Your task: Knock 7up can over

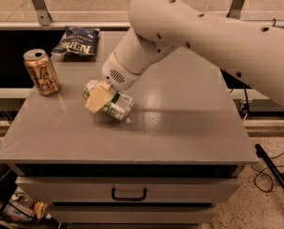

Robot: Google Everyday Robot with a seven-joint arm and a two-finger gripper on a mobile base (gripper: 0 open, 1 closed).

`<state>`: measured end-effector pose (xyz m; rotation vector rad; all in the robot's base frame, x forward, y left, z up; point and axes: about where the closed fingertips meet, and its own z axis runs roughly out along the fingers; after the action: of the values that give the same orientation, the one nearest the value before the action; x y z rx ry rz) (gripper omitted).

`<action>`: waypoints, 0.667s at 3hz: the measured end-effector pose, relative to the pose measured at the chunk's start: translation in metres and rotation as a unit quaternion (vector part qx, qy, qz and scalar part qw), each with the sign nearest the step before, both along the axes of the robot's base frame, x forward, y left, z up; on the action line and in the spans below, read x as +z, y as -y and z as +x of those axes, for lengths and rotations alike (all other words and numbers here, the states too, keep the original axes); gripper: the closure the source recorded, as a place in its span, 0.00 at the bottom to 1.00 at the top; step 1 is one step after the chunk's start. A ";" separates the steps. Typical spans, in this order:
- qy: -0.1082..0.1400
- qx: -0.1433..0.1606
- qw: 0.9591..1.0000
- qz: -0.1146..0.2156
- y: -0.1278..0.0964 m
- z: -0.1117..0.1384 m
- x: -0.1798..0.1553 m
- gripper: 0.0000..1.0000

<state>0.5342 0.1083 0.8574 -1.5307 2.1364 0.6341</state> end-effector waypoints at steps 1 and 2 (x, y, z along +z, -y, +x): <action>0.000 0.001 1.000 0.000 -0.001 -0.001 0.000 0.36; -0.002 -0.001 1.000 -0.027 -0.007 0.000 0.000 0.12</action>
Offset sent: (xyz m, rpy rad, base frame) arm 0.0051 0.0145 0.0003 -0.1452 0.0116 -0.0174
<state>0.5345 0.1154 0.8577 -1.5561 2.1737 0.5832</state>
